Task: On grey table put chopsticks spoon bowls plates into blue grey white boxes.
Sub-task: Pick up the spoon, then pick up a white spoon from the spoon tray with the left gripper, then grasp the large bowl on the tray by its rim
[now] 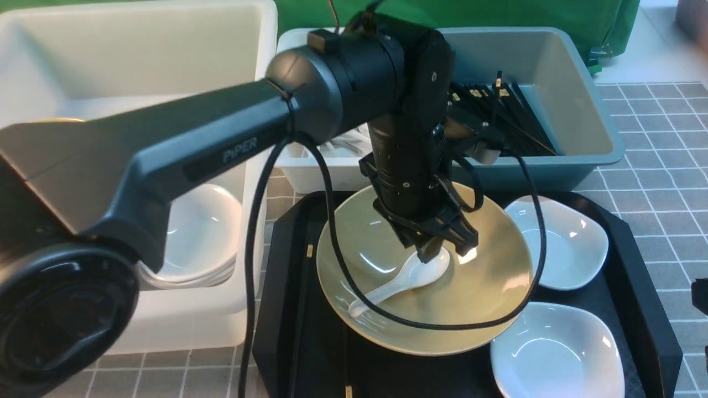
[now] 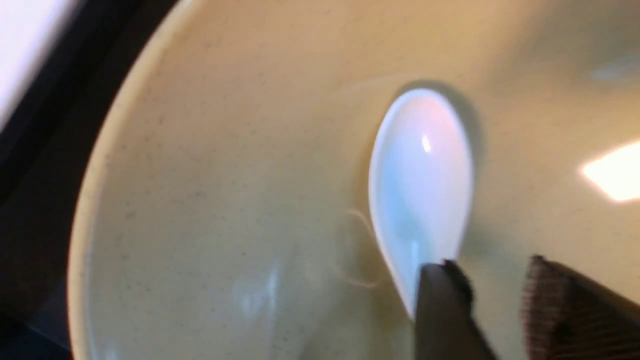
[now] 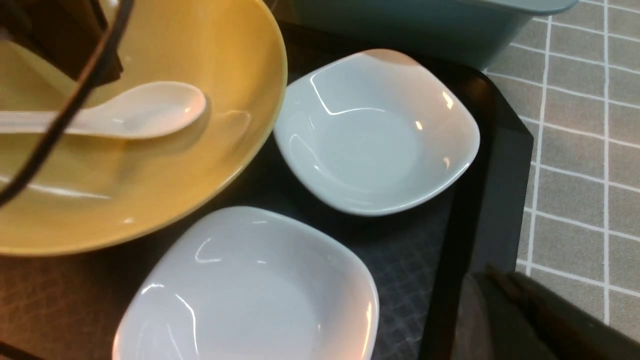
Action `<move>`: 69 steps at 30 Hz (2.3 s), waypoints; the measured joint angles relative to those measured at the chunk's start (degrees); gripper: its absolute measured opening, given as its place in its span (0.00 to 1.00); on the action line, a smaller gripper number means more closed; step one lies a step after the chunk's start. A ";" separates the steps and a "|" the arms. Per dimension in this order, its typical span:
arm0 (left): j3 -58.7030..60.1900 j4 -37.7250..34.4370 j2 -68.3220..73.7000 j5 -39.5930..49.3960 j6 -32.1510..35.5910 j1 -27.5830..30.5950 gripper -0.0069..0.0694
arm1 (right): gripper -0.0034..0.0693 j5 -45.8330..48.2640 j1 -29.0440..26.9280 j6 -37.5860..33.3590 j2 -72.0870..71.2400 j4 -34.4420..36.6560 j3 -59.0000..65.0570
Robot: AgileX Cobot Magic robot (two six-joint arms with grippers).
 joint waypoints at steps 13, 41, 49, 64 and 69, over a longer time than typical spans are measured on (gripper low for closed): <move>0.82 2.43 5.88 0.16 0.39 0.00 0.43 | 0.10 0.00 0.00 0.00 0.00 0.56 0.00; -9.36 3.21 -0.14 -34.84 -8.10 16.59 0.13 | 0.10 0.00 0.00 0.15 0.00 2.05 0.00; -10.33 6.60 3.04 -24.77 -8.44 18.11 0.56 | 0.10 0.00 0.00 0.17 0.00 2.76 0.00; -2.07 5.49 0.70 0.69 -9.10 8.53 0.66 | 0.10 0.00 2.63 0.17 0.00 3.14 0.00; -1.20 8.02 4.02 0.63 -9.10 8.01 0.66 | 0.10 0.00 3.47 0.06 0.00 3.14 0.00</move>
